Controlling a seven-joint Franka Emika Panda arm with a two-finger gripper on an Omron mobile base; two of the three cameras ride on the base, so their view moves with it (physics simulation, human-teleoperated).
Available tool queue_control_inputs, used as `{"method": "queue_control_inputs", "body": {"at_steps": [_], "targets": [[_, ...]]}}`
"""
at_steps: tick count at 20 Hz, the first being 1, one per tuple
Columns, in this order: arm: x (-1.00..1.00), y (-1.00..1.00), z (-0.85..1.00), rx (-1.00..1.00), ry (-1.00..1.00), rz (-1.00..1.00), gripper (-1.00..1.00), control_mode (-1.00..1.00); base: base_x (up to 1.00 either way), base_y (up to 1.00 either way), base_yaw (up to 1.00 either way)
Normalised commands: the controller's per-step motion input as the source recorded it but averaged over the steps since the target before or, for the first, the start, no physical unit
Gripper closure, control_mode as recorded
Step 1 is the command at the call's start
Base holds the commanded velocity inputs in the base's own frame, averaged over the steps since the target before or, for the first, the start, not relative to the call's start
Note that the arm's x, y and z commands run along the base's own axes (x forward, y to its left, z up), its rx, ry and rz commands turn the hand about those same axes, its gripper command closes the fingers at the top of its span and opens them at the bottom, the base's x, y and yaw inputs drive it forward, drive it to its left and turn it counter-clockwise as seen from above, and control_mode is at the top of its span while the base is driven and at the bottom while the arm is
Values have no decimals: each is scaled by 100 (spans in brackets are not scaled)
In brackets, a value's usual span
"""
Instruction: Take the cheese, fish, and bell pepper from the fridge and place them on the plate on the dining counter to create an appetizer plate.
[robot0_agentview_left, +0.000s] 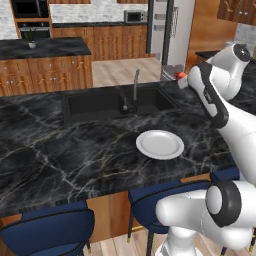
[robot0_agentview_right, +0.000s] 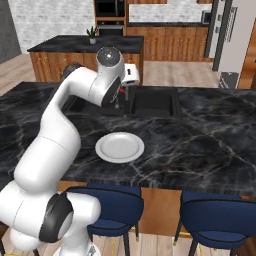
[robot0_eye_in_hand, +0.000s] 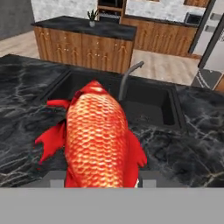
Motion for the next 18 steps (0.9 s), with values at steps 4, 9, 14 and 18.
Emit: {"method": "queue_control_inputs", "body": {"at_steps": [4,9,14,18], "targets": [[4,3,-62,0,23,6,100,-100,0,0,0],[-11,0,-84,0,33,5,100,-100,0,0,0],[0,2,-68,0,29,2,100,-100,0,0,0],[1,0,-45,0,13,0,100,-100,0,0,0]]}}
